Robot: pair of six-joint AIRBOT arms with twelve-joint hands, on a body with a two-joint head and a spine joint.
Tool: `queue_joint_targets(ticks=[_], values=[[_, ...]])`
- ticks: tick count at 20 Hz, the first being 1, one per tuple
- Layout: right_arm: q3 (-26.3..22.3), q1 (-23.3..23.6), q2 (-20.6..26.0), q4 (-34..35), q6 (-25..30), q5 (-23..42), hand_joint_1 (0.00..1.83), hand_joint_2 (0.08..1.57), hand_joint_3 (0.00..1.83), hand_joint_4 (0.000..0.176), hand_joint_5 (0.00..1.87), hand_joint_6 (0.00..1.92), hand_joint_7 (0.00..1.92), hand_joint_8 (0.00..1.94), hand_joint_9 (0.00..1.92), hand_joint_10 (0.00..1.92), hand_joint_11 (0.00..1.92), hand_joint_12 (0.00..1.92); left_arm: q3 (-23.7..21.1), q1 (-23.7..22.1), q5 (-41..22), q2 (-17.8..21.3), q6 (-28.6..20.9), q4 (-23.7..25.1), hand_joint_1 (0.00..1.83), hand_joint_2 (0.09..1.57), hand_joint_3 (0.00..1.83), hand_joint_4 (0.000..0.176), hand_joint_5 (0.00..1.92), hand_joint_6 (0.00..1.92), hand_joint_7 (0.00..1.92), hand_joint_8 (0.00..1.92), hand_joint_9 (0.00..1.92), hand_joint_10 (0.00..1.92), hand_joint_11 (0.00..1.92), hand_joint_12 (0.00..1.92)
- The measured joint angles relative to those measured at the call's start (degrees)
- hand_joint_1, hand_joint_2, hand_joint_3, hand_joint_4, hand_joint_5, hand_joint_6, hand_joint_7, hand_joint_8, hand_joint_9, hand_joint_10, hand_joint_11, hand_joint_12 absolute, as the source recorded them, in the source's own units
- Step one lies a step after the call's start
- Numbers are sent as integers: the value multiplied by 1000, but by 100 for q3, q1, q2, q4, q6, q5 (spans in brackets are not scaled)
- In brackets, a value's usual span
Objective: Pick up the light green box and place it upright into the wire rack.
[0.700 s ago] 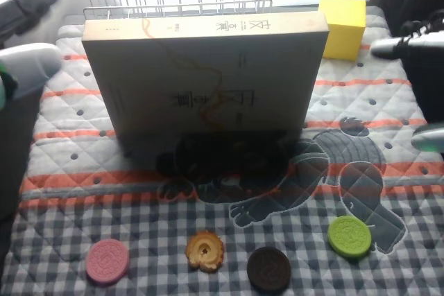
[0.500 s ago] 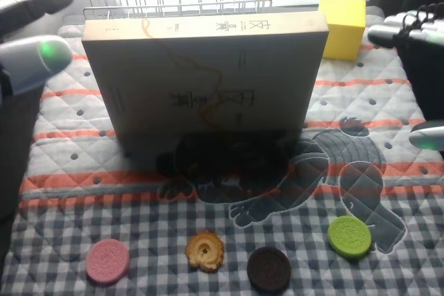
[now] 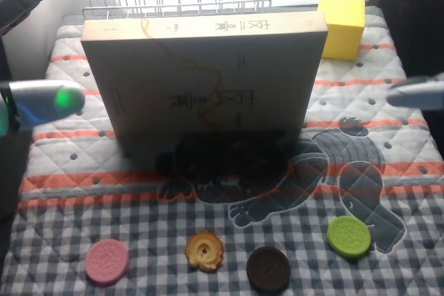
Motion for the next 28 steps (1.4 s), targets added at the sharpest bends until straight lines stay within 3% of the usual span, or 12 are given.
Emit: queue_joint_targets(ticks=[2,5,9,13,22,23,24,25,26,27,28], values=[[114,426,-149,-317,0,-280,742,864,0,176,0,0,0,0,0,0,0,0,17,4,17,-7,2,-4,725,672,0,176,0,0,0,0,0,0,0,0],[262,807,-348,-551,0,-636,781,805,0,176,0,0,0,0,0,0,0,0,22,4,28,-20,2,-61,744,672,0,176,0,0,0,0,0,0,0,0],[385,1327,-533,-951,-2,-1191,811,782,0,176,0,0,0,0,0,0,66,31,52,4,166,-92,0,-68,712,684,0,176,0,0,0,0,0,0,0,0],[382,1860,-866,-1451,0,-1471,788,793,2,176,0,0,0,0,0,0,2,2,85,4,205,-116,2,-136,710,692,0,176,0,0,0,0,0,0,0,0],[553,2052,-1320,-1447,2,-1644,787,733,0,176,0,0,0,0,0,0,43,19,149,22,323,-227,2,-155,698,715,0,176,0,0,0,0,0,0,0,0],[568,2052,-1390,-1447,2,-1659,797,756,0,176,0,0,0,0,0,0,145,69,173,22,354,-229,2,-133,688,723,1,176,0,0,0,0,0,0,0,0],[599,2052,-1458,-1495,4,-1679,813,782,0,176,0,0,0,0,500,54,490,864,199,22,361,-249,0,-155,701,718,0,176,0,0,0,0,0,0,0,0],[603,2052,-1495,-1530,24,-1718,812,790,0,176,0,0,0,0,318,11,130,1268,219,13,387,-262,-4,-208,712,715,0,176,0,0,0,0,0,0,0,0],[612,2052,-1510,-1534,39,-1744,781,785,0,176,0,0,0,0,217,1,25,1293,223,9,422,-262,2,-201,722,716,0,176,0,0,0,0,0,0,0,0],[629,2052,-1519,-1532,44,-1777,781,789,0,176,0,0,0,0,87,10,4,985,223,9,426,-262,2,-179,699,724,2,176,0,0,0,0,0,0,0,0],[669,2052,-1539,-1504,39,-1792,761,795,2,176,0,0,0,0,59,10,0,922,223,9,437,-262,2,-166,688,729,4,176,0,0,0,0,0,0,0,0]])
